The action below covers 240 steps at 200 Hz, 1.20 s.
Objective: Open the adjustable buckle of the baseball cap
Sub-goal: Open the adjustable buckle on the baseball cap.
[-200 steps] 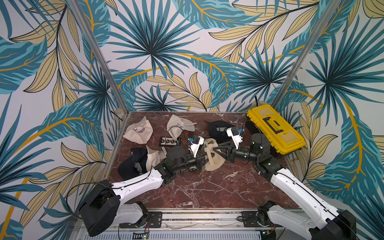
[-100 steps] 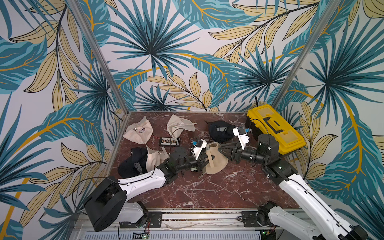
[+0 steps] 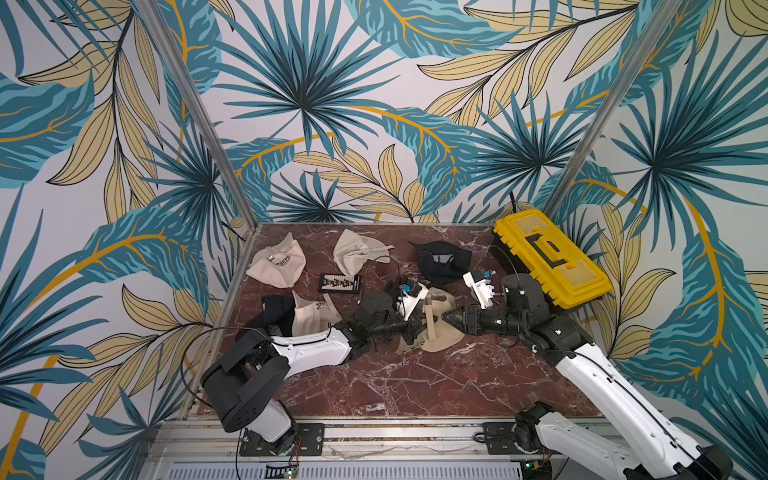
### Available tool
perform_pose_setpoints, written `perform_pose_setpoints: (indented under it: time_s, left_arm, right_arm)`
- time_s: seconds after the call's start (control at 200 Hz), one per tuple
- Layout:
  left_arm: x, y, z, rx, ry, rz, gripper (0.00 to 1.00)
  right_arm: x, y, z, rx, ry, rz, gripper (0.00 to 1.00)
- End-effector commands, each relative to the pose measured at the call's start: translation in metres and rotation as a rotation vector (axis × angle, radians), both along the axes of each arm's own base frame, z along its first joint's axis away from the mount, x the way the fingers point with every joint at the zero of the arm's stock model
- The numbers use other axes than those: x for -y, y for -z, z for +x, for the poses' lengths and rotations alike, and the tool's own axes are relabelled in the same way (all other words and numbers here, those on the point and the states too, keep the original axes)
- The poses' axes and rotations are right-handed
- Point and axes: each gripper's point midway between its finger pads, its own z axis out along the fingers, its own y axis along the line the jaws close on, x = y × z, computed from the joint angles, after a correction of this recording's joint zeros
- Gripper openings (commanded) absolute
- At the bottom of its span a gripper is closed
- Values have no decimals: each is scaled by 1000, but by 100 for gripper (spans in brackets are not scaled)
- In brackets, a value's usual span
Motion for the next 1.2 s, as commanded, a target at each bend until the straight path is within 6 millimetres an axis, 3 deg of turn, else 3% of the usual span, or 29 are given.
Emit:
perform_pose_setpoints:
  time_s: [0.0, 0.17, 0.466, 0.761, 0.886, 1.076, 1.196]
  left_arm:
    - [9, 1, -5, 18, 43, -1, 0]
    - [14, 11, -9, 18, 73, 17, 0]
    - [18, 12, -10, 21, 89, 19, 0]
    - [20, 11, -9, 23, 91, 16, 0]
    - [20, 11, -10, 21, 93, 16, 0]
    - [20, 16, -10, 4, 98, 22, 0]
    - [21, 22, -12, -18, 103, 28, 0]
  right_arm:
    - [16, 11, -2, 19, 29, -111, 26]
    - [8, 16, -2, -8, 6, -74, 25]
    - [-22, 15, 8, -146, 32, 180, 30]
    - [-30, 40, 15, -263, 75, 243, 29]
    - [-35, 37, 22, -238, 67, 280, 22]
    - [-37, 26, 26, -194, 57, 306, 0]
    - [-33, 18, 29, -139, 69, 277, 0]
